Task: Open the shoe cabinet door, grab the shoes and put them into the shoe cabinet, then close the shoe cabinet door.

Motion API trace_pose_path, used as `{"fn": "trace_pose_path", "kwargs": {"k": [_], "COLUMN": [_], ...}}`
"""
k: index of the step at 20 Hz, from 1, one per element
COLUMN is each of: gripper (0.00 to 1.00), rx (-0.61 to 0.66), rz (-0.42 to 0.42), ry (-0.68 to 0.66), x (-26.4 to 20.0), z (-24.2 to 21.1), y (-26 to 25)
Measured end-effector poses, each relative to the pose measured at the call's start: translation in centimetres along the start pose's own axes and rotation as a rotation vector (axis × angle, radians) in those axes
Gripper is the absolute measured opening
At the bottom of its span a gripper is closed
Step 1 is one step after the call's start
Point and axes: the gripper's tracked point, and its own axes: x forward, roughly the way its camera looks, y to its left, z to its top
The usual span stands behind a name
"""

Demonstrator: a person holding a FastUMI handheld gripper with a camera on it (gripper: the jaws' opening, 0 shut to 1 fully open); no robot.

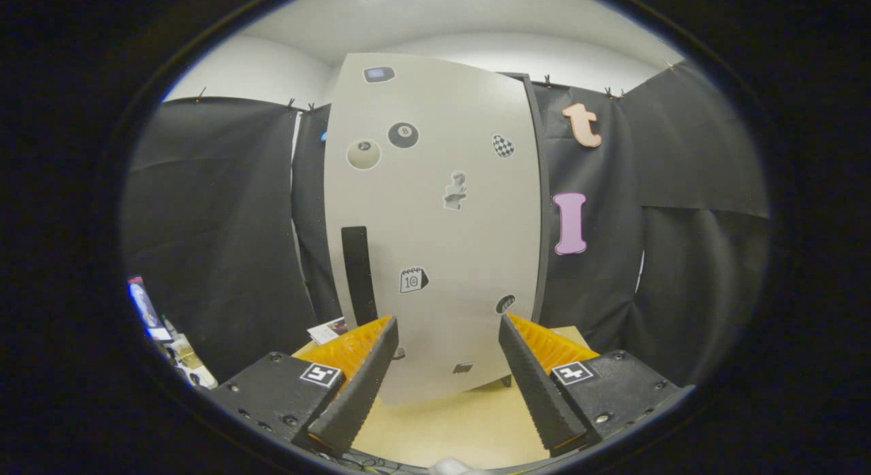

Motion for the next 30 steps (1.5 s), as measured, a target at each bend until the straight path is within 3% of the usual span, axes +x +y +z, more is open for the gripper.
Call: {"fn": "trace_pose_path", "kwargs": {"k": [16,23,30], "gripper": [0.98,0.98,0.98], "rx": [-0.036,-0.001,0.009], "rz": [-0.145,-0.188,-0.219], "ry": [-0.063,-0.069,-0.055], "x": [-9.4,-13.6,-14.8], "z": [3.3,2.4,1.7], "y": [-0.9,-1.5,-2.6]}}
